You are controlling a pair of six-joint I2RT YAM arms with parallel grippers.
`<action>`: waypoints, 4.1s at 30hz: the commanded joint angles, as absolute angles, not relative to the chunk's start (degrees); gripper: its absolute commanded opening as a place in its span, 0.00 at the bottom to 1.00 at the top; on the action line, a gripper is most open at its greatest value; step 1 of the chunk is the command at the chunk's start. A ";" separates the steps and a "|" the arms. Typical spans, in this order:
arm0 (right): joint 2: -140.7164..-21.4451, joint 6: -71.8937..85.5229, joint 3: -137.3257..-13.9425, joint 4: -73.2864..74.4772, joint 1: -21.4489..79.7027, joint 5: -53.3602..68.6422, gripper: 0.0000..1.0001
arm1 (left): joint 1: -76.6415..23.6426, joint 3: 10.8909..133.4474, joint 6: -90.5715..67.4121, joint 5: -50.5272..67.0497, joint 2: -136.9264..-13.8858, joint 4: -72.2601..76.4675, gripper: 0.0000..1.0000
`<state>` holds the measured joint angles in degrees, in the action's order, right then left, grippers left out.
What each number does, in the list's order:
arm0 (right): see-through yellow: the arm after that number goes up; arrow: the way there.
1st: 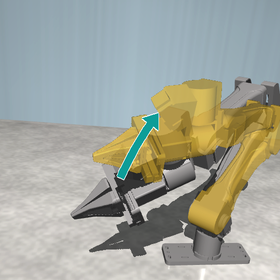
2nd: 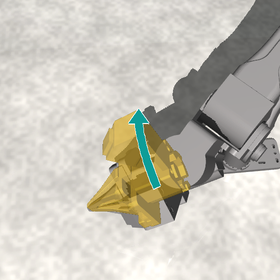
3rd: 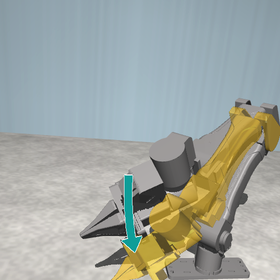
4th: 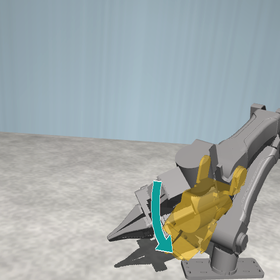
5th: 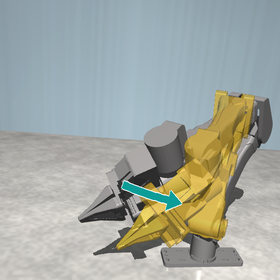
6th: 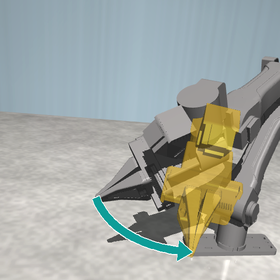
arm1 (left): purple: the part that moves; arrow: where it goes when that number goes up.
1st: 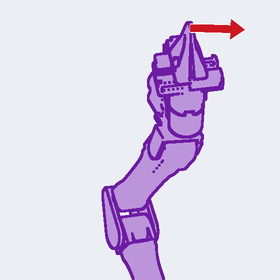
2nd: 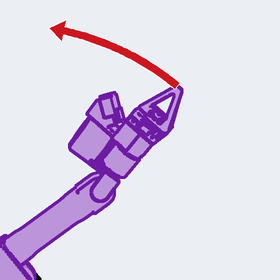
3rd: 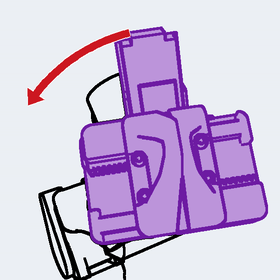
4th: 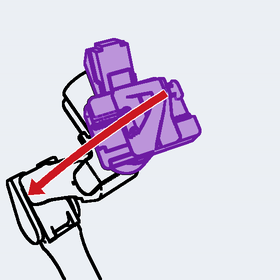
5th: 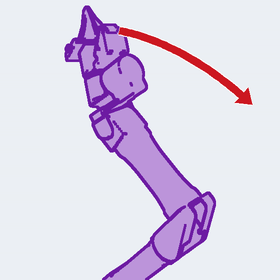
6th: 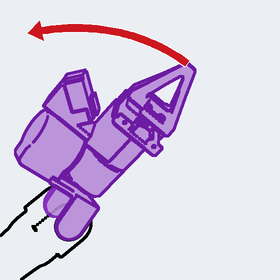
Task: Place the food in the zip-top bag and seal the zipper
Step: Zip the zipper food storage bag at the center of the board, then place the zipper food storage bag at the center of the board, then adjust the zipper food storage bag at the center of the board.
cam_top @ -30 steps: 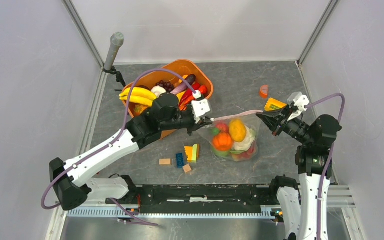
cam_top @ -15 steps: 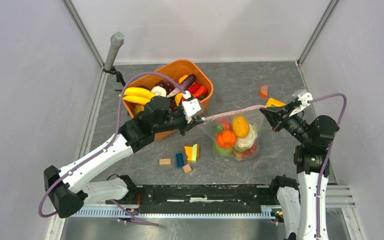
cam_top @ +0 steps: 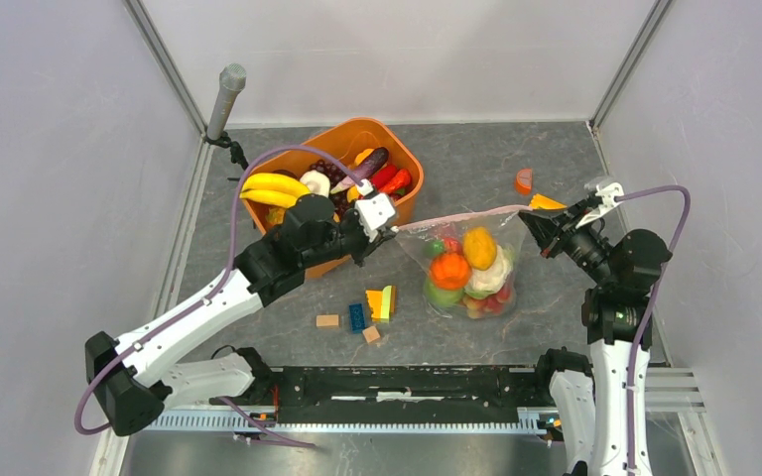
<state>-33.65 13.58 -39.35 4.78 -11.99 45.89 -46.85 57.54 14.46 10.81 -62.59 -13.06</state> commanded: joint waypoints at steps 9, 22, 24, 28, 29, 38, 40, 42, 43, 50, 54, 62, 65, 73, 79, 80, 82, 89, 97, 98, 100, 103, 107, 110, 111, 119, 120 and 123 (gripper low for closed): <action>-33.40 14.84 -38.89 -1.94 -12.49 43.26 0.00 | -45.88 54.78 11.47 6.36 -59.81 -9.54 0.35; -35.39 14.25 -43.94 -1.35 -12.51 38.90 0.00 | -45.13 55.61 4.62 9.06 -55.98 -6.76 1.00; -38.53 13.46 -48.25 -0.70 -12.56 39.19 0.00 | -45.01 55.98 3.77 8.71 -55.79 -7.18 1.00; -44.82 9.59 -58.70 4.32 -12.48 35.41 0.00 | -44.74 55.58 2.44 6.72 -54.48 -6.35 1.00; -46.16 7.92 -61.36 5.84 -12.52 35.19 0.00 | -44.73 55.26 2.00 5.69 -53.95 -5.79 1.00; -45.82 10.99 -54.61 1.49 -12.41 55.36 0.00 | -44.60 52.33 0.64 0.26 -51.33 -1.72 1.00; -40.57 13.59 -45.15 -4.01 -12.31 57.53 0.00 | -44.65 51.91 0.62 0.18 -51.55 -1.01 1.00; -37.52 16.26 -38.53 -7.48 -11.93 62.01 0.00 | -44.56 51.85 0.56 0.26 -52.14 -0.50 1.00; -36.80 17.95 -35.73 -9.32 -11.40 63.97 0.00 | -44.54 51.99 0.61 0.49 -52.56 -0.36 1.00; -36.60 7.07 -38.30 3.90 -7.56 66.01 0.00 | -44.54 51.54 -1.58 1.24 -52.55 -0.53 1.00; -34.55 7.95 -37.15 1.46 -5.70 68.26 0.29 | -44.55 51.07 -1.19 0.24 -51.77 -0.44 1.00; -29.38 9.32 -38.32 -2.15 -5.47 66.95 0.74 | -44.56 51.42 -1.24 0.88 -52.53 -0.35 1.00; -30.12 12.47 -36.57 -3.72 -5.46 57.97 0.75 | -44.56 51.52 -1.37 1.22 -52.71 -0.52 1.00; -46.15 12.83 -34.50 6.33 -2.24 41.06 0.68 | -44.52 51.86 -2.26 3.98 -53.48 -2.44 1.00; -51.63 13.65 -29.91 1.39 10.80 25.42 0.55 | -44.52 50.90 -3.56 4.99 -53.66 -1.98 1.00; -52.46 14.11 -28.88 -0.32 12.54 24.07 0.54 | -44.48 50.93 -3.65 5.08 -53.70 -2.01 1.00; -55.11 14.54 -28.22 -2.26 15.78 22.35 0.51 | -44.48 51.00 -3.78 5.31 -53.83 -2.14 1.00; -62.71 4.84 -29.88 8.39 29.92 19.13 0.56 | -44.48 50.52 -3.52 5.11 -53.69 -2.94 1.00; -50.56 4.19 -33.92 12.12 31.29 5.39 0.68 | -44.48 50.53 -3.82 5.44 -54.49 -2.67 1.00; -48.77 5.02 -33.51 10.75 31.29 3.98 0.69 | -44.47 50.70 -3.87 5.67 -54.57 -2.82 1.00; -45.18 7.50 -31.84 7.29 31.29 0.75 0.71 | -44.51 50.81 -4.02 5.73 -54.58 -3.01 1.00; -40.92 11.03 -28.49 2.84 31.29 -3.50 0.74 | -44.47 50.33 -4.76 5.81 -54.39 -3.08 1.00; -38.98 13.53 -25.96 0.84 31.32 -8.81 0.77 | -44.49 50.02 -6.41 5.12 -54.48 -3.35 1.00; -39.00 14.17 -25.84 0.44 31.29 -8.27 0.86 | -44.48 50.02 -8.72 5.38 -53.46 -4.75 1.00; -38.45 14.28 -25.80 -1.99 31.29 -4.64 0.92 | -44.47 50.54 -9.58 5.74 -53.10 -5.78 1.00; -35.77 22.51 -18.33 -31.19 31.29 34.08 0.98 | -44.53 47.98 -17.84 4.10 -48.17 -9.93 1.00; -36.90 21.17 -18.96 -29.64 31.27 36.56 0.98 | -44.50 48.10 -19.02 2.22 -48.31 -11.42 1.00; -40.44 13.32 -23.48 -17.57 31.29 41.42 0.98 | -44.51 49.93 -20.66 0.18 -49.58 -17.51 1.00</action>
<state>-36.86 18.90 -19.07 -21.71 31.14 28.51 -44.73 48.56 -14.96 4.05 -48.62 -10.59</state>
